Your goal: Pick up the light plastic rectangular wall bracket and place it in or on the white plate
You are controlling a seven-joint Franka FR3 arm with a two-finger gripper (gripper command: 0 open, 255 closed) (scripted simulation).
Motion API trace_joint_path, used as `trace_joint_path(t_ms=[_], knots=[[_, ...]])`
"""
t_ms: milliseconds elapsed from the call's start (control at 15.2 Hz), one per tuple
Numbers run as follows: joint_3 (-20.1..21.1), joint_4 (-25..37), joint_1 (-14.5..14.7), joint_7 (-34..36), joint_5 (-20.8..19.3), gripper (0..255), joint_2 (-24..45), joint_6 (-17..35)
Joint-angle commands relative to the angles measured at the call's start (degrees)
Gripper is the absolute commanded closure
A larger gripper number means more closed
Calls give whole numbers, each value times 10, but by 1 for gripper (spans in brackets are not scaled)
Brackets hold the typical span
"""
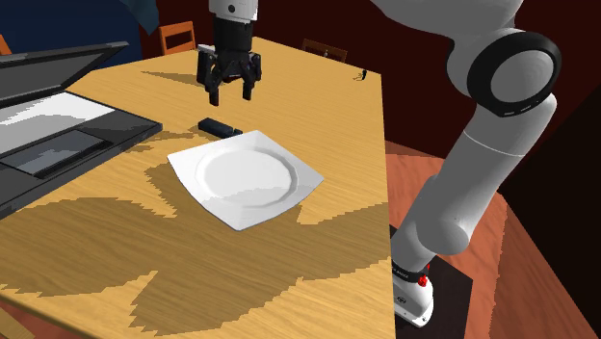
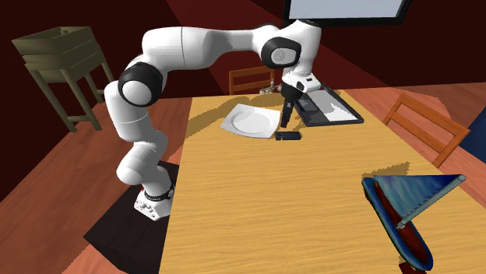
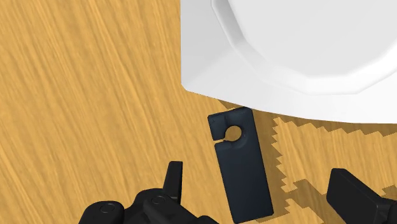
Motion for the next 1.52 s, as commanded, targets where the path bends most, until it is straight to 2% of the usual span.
trace_joint_path(t_ms=[0, 594, 660, 858, 924, 1452], knots=[[0, 0, 0, 0, 0, 255, 0, 0], [0, 0, 0, 0, 0, 255, 0, 0], [0, 0, 0, 0, 0, 0, 0, 0], [2, -54, -5, -198, 2, 0, 2, 87], [2, -58, -5, -214, 3, 0, 3, 93], [4, -117, -4, -215, 3, 0, 2, 152]])
